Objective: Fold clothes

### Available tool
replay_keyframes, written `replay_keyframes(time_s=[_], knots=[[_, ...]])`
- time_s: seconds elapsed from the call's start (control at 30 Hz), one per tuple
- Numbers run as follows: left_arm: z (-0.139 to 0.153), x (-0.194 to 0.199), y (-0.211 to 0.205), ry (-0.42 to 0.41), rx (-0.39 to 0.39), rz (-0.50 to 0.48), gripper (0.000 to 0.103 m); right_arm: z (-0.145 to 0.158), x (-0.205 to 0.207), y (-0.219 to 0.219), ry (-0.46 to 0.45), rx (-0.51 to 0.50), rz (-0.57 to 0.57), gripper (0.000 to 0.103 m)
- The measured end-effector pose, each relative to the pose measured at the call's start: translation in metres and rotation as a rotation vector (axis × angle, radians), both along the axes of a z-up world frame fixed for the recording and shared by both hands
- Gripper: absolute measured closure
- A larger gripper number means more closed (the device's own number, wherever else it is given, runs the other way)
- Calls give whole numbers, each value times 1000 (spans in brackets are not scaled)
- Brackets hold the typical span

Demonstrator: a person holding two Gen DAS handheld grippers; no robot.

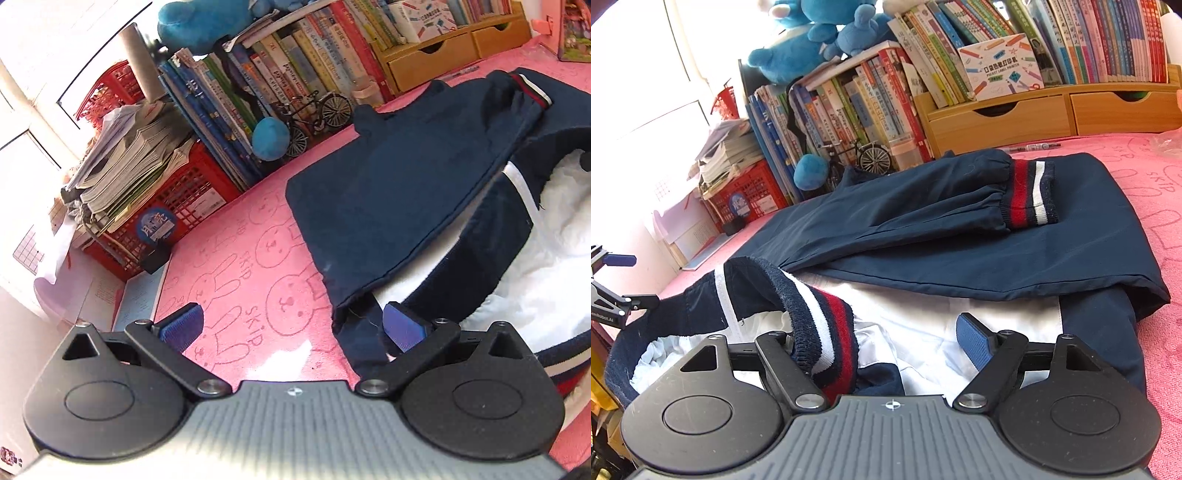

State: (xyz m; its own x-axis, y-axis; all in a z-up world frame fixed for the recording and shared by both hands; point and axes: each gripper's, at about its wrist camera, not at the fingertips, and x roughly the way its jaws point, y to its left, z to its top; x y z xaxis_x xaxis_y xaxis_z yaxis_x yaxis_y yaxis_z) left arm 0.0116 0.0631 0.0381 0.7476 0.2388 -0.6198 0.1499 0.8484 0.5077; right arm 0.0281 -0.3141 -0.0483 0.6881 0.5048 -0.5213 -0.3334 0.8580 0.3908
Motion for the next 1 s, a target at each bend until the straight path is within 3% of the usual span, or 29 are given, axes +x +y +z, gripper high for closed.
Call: replay_keyframes(time_s=[0.1,0.17,0.3,0.5,0.53,0.57,0.63,0.73,0.87,1.0], knots=[[-1,9,21,-23,-12,83,0,1,-2,-6,-8,6,-34,24],[2,3,35,-19,-106,69,0,2,-4,-10,-17,3,-58,21],[14,-35,44,-15,-272,-128,0,20,-25,-34,-135,-1,-15,19],[23,-96,28,-4,-381,-457,0,58,-61,-43,-346,-202,151,17],[20,-102,23,0,-392,-500,0,63,-64,-42,-369,-205,147,14],[17,-109,18,4,-403,-543,0,69,-67,-41,-392,-207,143,3],[5,-112,7,18,-397,-604,0,71,-50,-39,-293,-169,70,0],[-21,-101,-15,23,-330,-583,0,56,-7,-48,-15,10,-23,0],[-44,-67,-18,11,-354,-441,0,55,-16,-42,-82,-99,49,0],[-48,-29,14,60,-620,-245,0,55,-26,-36,-155,-214,123,0]])
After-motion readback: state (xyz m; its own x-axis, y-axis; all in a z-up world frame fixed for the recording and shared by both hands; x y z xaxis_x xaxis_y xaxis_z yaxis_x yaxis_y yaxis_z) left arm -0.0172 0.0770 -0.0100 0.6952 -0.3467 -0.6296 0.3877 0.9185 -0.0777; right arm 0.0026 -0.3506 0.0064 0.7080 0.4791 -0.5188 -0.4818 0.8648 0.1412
